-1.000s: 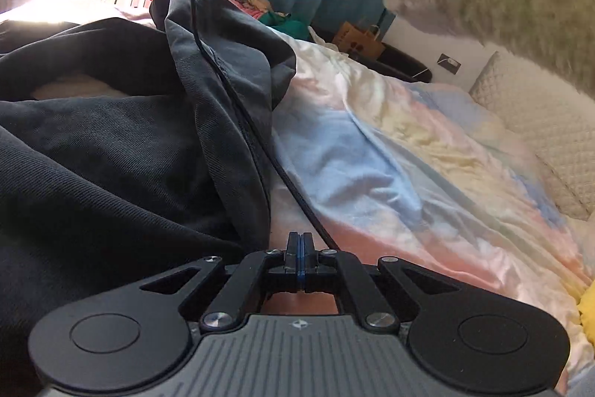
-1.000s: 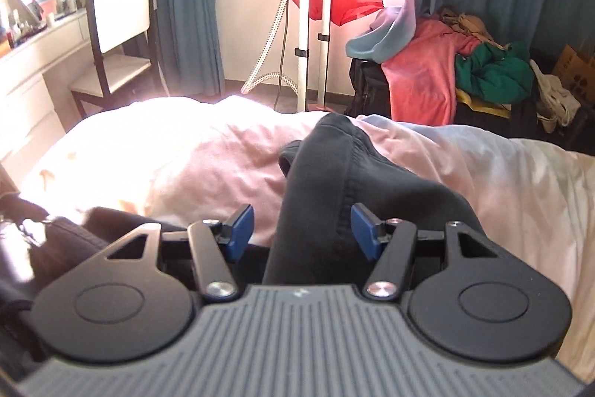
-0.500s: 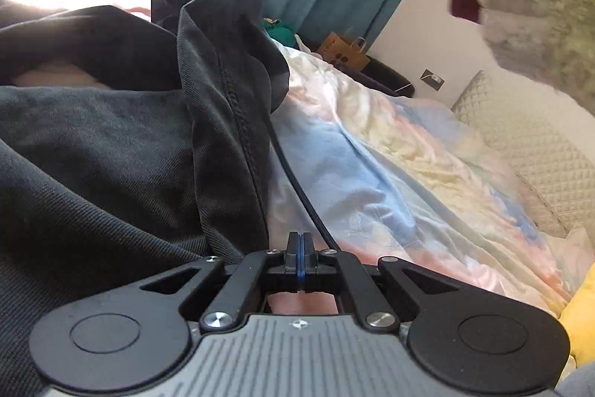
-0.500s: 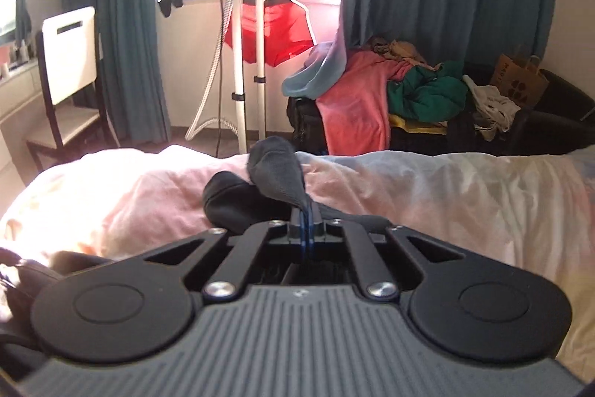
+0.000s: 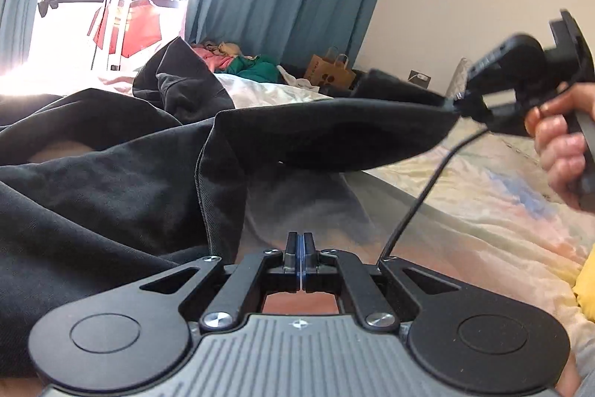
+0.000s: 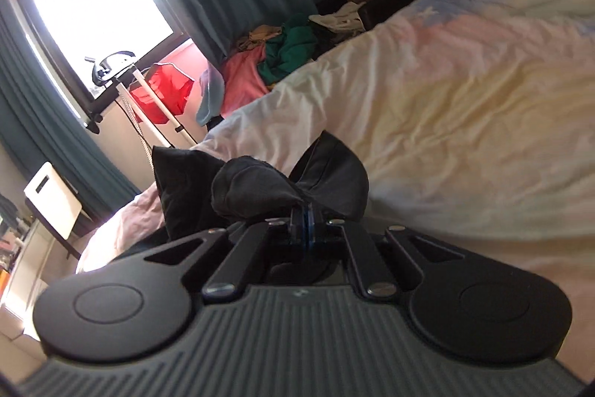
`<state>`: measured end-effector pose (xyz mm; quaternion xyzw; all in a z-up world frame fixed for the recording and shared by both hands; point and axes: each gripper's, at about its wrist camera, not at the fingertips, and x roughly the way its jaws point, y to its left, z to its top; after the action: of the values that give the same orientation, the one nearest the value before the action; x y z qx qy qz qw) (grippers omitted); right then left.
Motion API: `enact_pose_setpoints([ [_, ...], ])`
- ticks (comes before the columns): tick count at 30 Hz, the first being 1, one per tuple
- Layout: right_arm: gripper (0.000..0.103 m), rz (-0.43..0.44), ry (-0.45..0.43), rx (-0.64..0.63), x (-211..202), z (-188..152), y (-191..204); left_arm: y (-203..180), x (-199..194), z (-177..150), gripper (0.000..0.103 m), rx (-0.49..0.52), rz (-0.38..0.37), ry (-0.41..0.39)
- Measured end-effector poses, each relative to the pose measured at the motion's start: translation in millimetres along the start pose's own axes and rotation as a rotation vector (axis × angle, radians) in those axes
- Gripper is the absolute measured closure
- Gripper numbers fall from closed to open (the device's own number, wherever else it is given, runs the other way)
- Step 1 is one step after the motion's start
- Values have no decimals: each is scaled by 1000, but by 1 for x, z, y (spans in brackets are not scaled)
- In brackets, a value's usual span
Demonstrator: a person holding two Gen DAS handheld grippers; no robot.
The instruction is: Fold clothes
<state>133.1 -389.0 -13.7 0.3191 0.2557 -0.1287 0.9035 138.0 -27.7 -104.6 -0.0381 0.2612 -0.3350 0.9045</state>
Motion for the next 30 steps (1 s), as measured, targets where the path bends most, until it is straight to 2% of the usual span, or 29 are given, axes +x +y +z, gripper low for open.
enact_pose_setpoints([
  [4, 98, 25, 139, 173, 4, -34, -63, -19, -9, -12, 98, 45, -29, 22],
  [7, 98, 84, 225, 291, 10, -49, -89, -37, -16, -19, 97, 78, -35, 53],
  [13, 96, 77, 247, 248, 9, -55, -92, -68, -48, -22, 95, 110, -73, 49],
  [15, 96, 74, 256, 258, 12, -56, -94, -77, -57, -19, 84, 112, -93, 43],
  [17, 96, 79, 265, 277, 16, -56, -98, -84, -67, -17, 67, 114, -114, 38],
  [19, 96, 93, 266, 307, 17, -55, -104, -89, -78, -15, 54, 108, -129, 33],
  [22, 96, 98, 278, 319, 20, -53, -109, -88, -97, -7, 37, 85, -112, 27],
  [25, 95, 83, 299, 324, 24, -54, -111, -73, -110, 7, 25, 50, -50, 22],
  [28, 83, 74, 305, 369, 26, -54, -117, -49, -121, 21, 23, 35, 44, 23],
  [30, 65, 71, 292, 402, 25, -53, -122, -28, -124, 29, 22, 10, 106, 32],
])
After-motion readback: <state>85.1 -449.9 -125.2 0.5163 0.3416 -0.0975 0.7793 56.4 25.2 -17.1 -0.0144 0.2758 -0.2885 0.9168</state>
